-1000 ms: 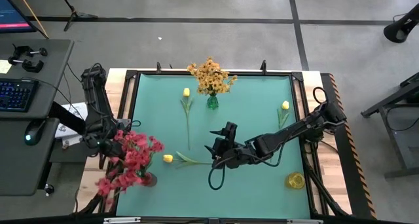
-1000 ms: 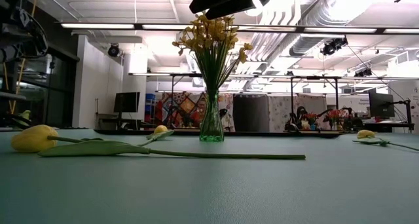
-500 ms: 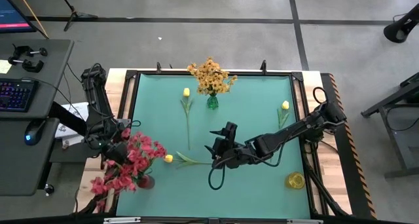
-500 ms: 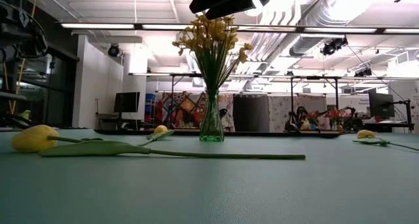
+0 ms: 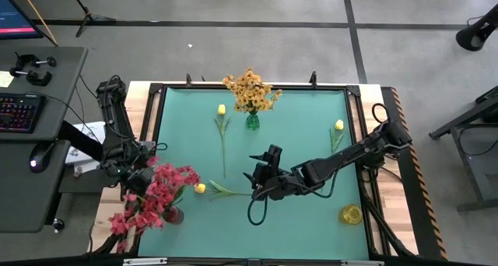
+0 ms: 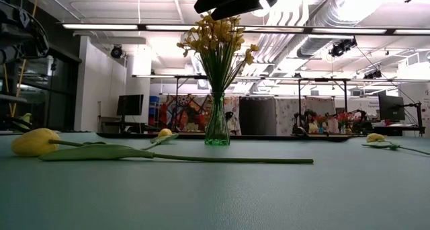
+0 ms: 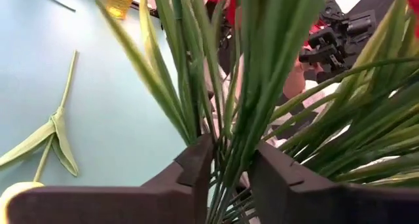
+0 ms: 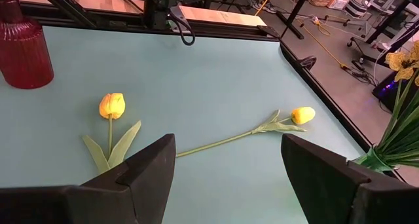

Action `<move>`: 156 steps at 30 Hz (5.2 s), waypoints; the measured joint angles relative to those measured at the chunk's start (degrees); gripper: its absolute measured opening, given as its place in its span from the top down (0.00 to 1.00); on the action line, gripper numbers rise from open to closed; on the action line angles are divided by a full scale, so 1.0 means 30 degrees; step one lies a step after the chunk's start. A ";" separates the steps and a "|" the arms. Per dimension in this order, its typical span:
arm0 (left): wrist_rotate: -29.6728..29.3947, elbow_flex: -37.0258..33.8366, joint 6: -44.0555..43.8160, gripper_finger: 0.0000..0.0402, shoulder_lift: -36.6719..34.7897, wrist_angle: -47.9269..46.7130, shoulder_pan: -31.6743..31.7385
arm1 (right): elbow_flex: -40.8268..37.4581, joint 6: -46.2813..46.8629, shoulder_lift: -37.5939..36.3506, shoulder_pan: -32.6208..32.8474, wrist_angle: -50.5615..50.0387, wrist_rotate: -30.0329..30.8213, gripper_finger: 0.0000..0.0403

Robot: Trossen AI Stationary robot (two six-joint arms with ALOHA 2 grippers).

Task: Sort flowers into vase by color
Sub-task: Put the red flower into the red vase

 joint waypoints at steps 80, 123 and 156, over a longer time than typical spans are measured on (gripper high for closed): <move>-0.0637 0.0058 0.3650 0.66 -0.0015 0.2174 0.0007 | 1.8484 -0.0415 1.9642 -0.2824 1.3380 -1.5592 0.34; -0.0123 0.0942 0.4835 0.66 -0.0029 0.2795 0.0007 | 1.8476 0.0475 2.0567 -0.2358 1.2716 -1.4643 0.51; -0.0454 0.7664 1.3656 0.66 -0.0291 -0.1097 0.0000 | 1.8476 -0.0069 2.0567 -0.2374 1.2124 -1.4753 0.51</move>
